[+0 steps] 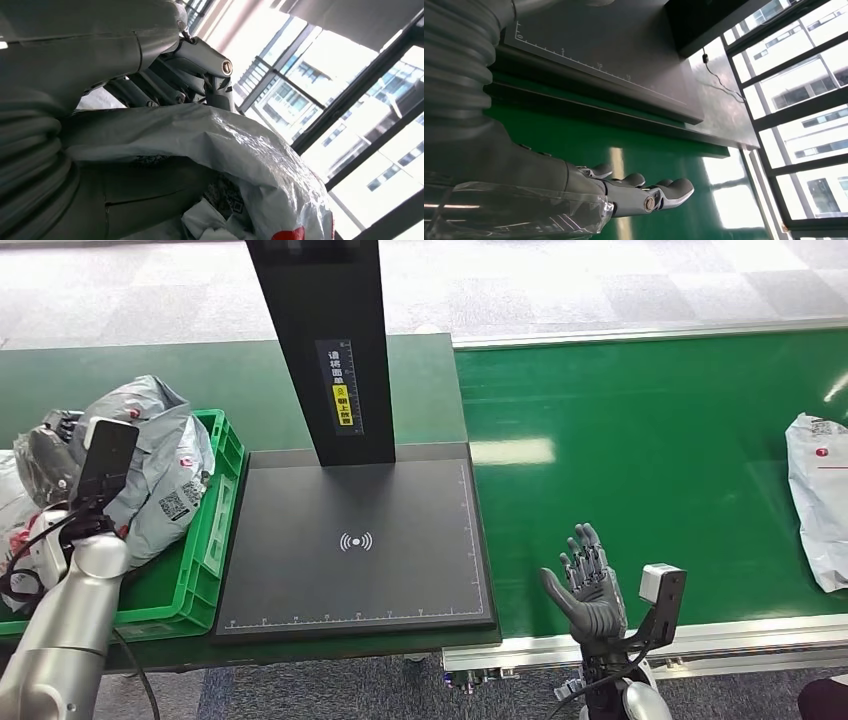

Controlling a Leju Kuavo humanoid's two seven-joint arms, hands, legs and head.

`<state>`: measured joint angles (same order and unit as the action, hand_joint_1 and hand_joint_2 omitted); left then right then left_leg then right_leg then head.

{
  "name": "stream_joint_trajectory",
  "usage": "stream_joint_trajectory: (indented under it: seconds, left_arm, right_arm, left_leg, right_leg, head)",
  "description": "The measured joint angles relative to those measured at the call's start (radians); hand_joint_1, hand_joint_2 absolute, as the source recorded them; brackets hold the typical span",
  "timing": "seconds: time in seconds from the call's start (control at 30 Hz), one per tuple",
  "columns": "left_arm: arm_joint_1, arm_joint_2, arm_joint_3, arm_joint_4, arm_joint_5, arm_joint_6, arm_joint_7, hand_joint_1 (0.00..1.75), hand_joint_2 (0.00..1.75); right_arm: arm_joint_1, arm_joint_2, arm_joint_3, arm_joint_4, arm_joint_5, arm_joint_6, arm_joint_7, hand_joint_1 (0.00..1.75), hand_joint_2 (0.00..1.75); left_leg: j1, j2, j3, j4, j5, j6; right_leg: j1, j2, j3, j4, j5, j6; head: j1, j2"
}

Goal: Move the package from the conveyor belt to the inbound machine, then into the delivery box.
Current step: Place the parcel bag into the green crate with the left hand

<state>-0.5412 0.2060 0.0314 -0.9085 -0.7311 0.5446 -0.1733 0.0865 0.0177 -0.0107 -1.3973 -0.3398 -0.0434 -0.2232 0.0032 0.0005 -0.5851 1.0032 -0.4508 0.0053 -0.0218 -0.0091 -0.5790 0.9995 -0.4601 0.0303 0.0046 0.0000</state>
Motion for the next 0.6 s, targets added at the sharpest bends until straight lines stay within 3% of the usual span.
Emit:
stream_joint_trajectory:
  seconds: [0.03, 0.07, 0.33, 0.6]
  left_arm:
    - [-0.001, -0.001, -0.007, 0.014, 0.000, -0.007, 0.003, 0.10, 1.75]
    - [-0.003, -0.003, -0.013, 0.028, 0.000, -0.016, 0.008, 0.00, 1.75]
    - [-0.046, -0.006, -0.056, 0.128, 0.019, -0.068, 0.044, 0.00, 1.75]
    - [-0.057, -0.005, -0.065, 0.123, 0.073, -0.095, 0.042, 0.00, 1.75]
  right_arm:
    - [0.003, -0.004, 0.000, 0.000, -0.004, 0.002, -0.001, 0.00, 1.75]
    - [0.006, -0.007, 0.000, 0.000, -0.008, 0.002, -0.003, 0.00, 1.75]
    - [0.045, -0.026, 0.000, -0.022, -0.024, 0.001, -0.009, 0.00, 1.75]
    - [0.073, -0.028, -0.001, -0.053, -0.024, 0.001, -0.009, 0.00, 1.75]
  left_leg:
    - [0.000, 0.000, 0.000, 0.000, 0.000, 0.000]
    - [0.000, 0.000, 0.000, 0.000, 0.000, 0.000]
    - [0.000, 0.000, 0.000, 0.000, 0.000, 0.000]
    - [0.000, 0.000, 0.000, 0.000, 0.000, 0.000]
  right_leg:
    - [0.000, 0.000, 0.000, 0.000, 0.000, 0.000]
    - [0.000, 0.000, 0.000, 0.000, 0.000, 0.000]
    - [0.000, 0.000, 0.000, 0.000, 0.000, 0.000]
    - [0.000, 0.000, 0.000, 0.000, 0.000, 0.000]
  head:
    - [0.000, 0.000]
    - [0.000, 0.000]
    - [0.000, 0.000]
    - [0.000, 0.000]
